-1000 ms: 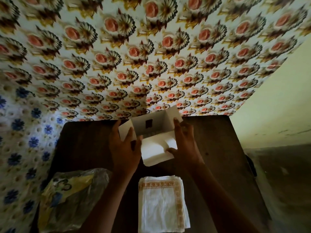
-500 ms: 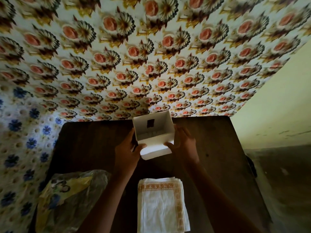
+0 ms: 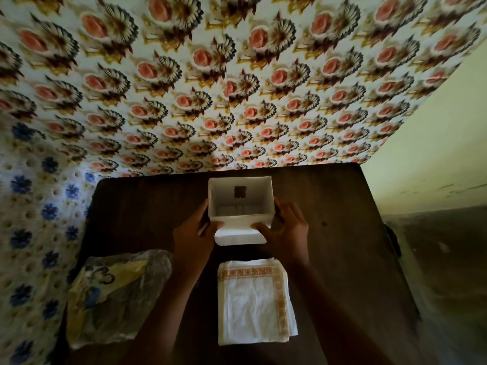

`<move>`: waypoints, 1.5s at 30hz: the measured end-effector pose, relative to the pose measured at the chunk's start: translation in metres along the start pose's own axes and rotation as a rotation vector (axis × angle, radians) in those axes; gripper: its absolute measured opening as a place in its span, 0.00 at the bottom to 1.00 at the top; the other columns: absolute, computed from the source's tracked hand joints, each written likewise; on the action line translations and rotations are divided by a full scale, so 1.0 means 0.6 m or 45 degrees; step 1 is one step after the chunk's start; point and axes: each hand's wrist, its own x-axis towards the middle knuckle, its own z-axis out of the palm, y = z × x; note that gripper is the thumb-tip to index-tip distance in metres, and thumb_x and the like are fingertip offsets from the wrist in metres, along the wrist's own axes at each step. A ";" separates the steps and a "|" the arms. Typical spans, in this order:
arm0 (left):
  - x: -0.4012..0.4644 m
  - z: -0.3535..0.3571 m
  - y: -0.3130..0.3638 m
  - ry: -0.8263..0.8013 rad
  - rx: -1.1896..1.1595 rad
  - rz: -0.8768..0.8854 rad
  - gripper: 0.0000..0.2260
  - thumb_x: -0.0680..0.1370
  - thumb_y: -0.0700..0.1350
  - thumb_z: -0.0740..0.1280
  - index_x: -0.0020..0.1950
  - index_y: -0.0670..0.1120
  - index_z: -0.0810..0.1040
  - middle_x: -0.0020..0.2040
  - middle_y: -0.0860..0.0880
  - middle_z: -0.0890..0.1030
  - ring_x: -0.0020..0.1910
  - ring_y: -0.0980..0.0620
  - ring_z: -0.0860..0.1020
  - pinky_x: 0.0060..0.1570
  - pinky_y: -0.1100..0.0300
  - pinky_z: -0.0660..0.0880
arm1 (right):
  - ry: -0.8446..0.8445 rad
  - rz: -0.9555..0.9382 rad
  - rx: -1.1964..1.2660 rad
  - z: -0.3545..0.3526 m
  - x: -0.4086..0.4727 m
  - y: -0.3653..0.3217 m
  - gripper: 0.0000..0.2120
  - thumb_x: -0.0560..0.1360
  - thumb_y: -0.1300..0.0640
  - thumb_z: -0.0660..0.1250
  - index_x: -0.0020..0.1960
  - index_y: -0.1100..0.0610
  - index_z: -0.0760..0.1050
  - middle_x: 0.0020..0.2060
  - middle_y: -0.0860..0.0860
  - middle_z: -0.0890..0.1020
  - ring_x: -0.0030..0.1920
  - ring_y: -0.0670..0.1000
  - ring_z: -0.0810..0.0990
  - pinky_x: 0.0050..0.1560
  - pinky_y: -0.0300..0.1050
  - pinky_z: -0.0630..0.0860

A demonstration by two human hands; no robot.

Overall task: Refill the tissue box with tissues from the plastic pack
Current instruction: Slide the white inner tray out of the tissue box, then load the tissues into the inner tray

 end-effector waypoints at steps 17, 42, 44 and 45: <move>-0.180 0.021 -0.064 0.093 0.134 -0.536 0.22 0.83 0.46 0.63 0.77 0.50 0.66 0.74 0.45 0.72 0.70 0.46 0.73 0.69 0.44 0.72 | 0.029 0.114 -0.197 -0.067 -0.145 0.040 0.10 0.74 0.50 0.73 0.53 0.51 0.81 0.51 0.52 0.82 0.50 0.50 0.81 0.47 0.33 0.75; -0.267 0.085 -0.142 -0.359 0.001 -0.819 0.31 0.68 0.63 0.75 0.66 0.52 0.73 0.55 0.51 0.82 0.55 0.48 0.82 0.56 0.42 0.81 | -0.413 0.728 -0.002 -0.010 -0.233 0.121 0.22 0.74 0.54 0.74 0.65 0.59 0.76 0.58 0.52 0.76 0.53 0.48 0.77 0.54 0.42 0.78; -0.274 0.071 -0.098 -0.427 -0.088 -0.767 0.27 0.72 0.56 0.76 0.67 0.52 0.72 0.56 0.52 0.83 0.56 0.50 0.83 0.58 0.44 0.81 | -0.415 0.718 0.057 -0.017 -0.237 0.123 0.19 0.74 0.53 0.75 0.62 0.56 0.77 0.56 0.50 0.79 0.52 0.48 0.80 0.51 0.39 0.79; -0.278 0.062 -0.084 -0.469 -0.138 -0.759 0.25 0.73 0.52 0.77 0.67 0.50 0.73 0.56 0.51 0.83 0.57 0.49 0.83 0.58 0.47 0.81 | -0.411 0.734 0.140 -0.024 -0.239 0.120 0.16 0.73 0.53 0.76 0.59 0.54 0.78 0.54 0.48 0.81 0.52 0.48 0.82 0.49 0.37 0.80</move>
